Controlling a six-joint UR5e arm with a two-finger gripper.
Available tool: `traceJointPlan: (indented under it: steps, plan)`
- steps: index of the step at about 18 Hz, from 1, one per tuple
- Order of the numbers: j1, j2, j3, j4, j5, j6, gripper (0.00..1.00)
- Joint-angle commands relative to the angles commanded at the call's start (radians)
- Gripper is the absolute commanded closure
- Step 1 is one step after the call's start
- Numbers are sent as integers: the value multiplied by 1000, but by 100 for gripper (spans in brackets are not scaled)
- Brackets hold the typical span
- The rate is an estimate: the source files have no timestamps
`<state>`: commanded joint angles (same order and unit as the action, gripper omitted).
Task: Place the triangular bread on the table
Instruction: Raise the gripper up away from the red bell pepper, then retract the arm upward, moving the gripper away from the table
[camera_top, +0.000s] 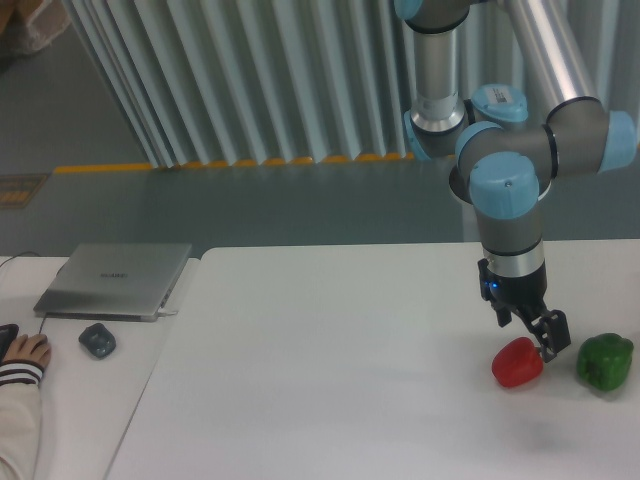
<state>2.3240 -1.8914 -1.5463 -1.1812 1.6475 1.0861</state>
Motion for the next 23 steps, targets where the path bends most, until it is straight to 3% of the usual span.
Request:
traceJointPlan:
  steps: [19,23]
  plan:
    - [48,31,-28,2,-20,9,0]
    - [86,38,-23,-15,-20,167,0]
